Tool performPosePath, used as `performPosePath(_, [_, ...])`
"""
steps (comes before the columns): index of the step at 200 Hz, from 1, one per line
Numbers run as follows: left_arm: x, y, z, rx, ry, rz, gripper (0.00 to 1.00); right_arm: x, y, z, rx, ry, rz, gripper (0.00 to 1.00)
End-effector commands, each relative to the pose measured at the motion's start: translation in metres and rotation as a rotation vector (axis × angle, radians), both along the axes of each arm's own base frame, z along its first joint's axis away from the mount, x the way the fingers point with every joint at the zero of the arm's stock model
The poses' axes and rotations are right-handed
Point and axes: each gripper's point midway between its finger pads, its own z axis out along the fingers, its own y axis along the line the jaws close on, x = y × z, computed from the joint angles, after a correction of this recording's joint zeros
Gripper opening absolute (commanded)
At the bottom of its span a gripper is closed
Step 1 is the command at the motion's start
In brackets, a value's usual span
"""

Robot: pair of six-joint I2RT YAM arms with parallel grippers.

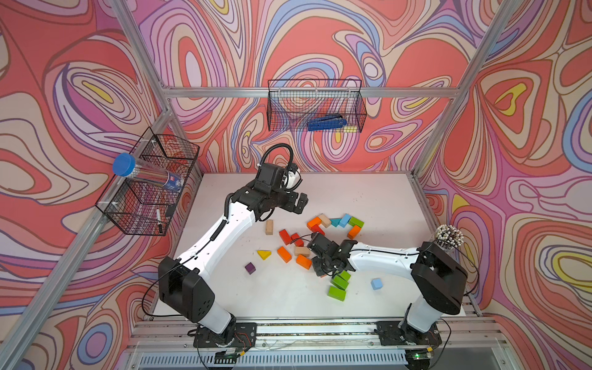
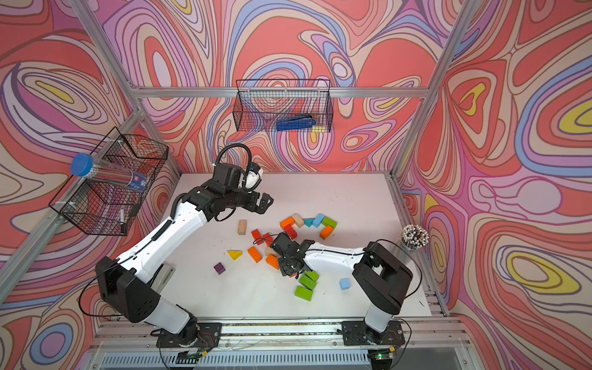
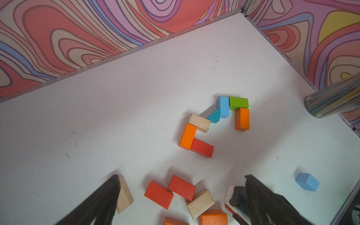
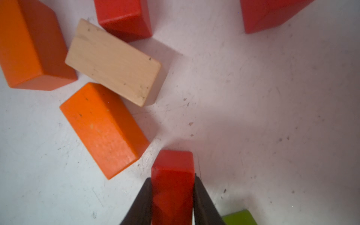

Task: Assemble a heart with building blocks
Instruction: Pick up the building block from the center of the board, then assemble the building block at the center of the board.

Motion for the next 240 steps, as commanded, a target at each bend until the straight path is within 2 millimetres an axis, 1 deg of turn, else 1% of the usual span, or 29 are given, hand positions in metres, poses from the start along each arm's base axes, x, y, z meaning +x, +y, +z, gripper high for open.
performPosePath(1, [-0.006, 0.004, -0.001, 0.017, 0.013, -0.010, 1.00, 0.014, 0.005, 0.016, 0.035, -0.017, 0.111, 0.21])
performPosePath(36, [-0.007, 0.005, 0.002, 0.023, 0.002, -0.010, 1.00, 0.038, -0.011, 0.022, 0.037, -0.002, 0.140, 0.22])
performPosePath(74, [-0.008, 0.005, 0.001, 0.023, 0.004, -0.015, 1.00, 0.062, -0.026, 0.020, 0.015, 0.024, 0.175, 0.21])
performPosePath(93, [-0.008, 0.006, 0.002, 0.026, 0.001, -0.013, 1.00, 0.075, -0.031, 0.027, 0.012, 0.000, 0.186, 0.21])
performPosePath(95, [-0.007, 0.006, 0.002, 0.027, 0.000, -0.011, 1.00, 0.075, -0.031, 0.028, 0.012, -0.001, 0.187, 0.21])
performPosePath(98, [-0.008, 0.006, 0.002, 0.027, 0.002, -0.011, 1.00, 0.076, -0.033, 0.019, -0.003, 0.017, 0.190, 0.21])
performPosePath(106, [-0.008, 0.006, 0.001, 0.028, 0.002, -0.012, 1.00, 0.078, -0.034, 0.016, -0.013, 0.025, 0.197, 0.21])
performPosePath(166, [-0.008, 0.006, 0.000, 0.030, 0.004, -0.016, 1.00, 0.094, -0.043, 0.009, -0.036, 0.028, 0.212, 0.21])
performPosePath(197, [-0.008, 0.005, -0.001, 0.030, 0.008, -0.018, 1.00, 0.100, -0.037, 0.006, -0.025, 0.018, 0.227, 0.21])
performPosePath(212, [-0.008, 0.005, -0.001, 0.028, 0.009, -0.018, 1.00, 0.101, -0.037, 0.003, -0.034, 0.023, 0.239, 0.20])
performPosePath(240, [-0.008, 0.006, -0.001, 0.033, 0.005, -0.017, 1.00, 0.104, -0.036, 0.002, -0.030, 0.016, 0.245, 0.20])
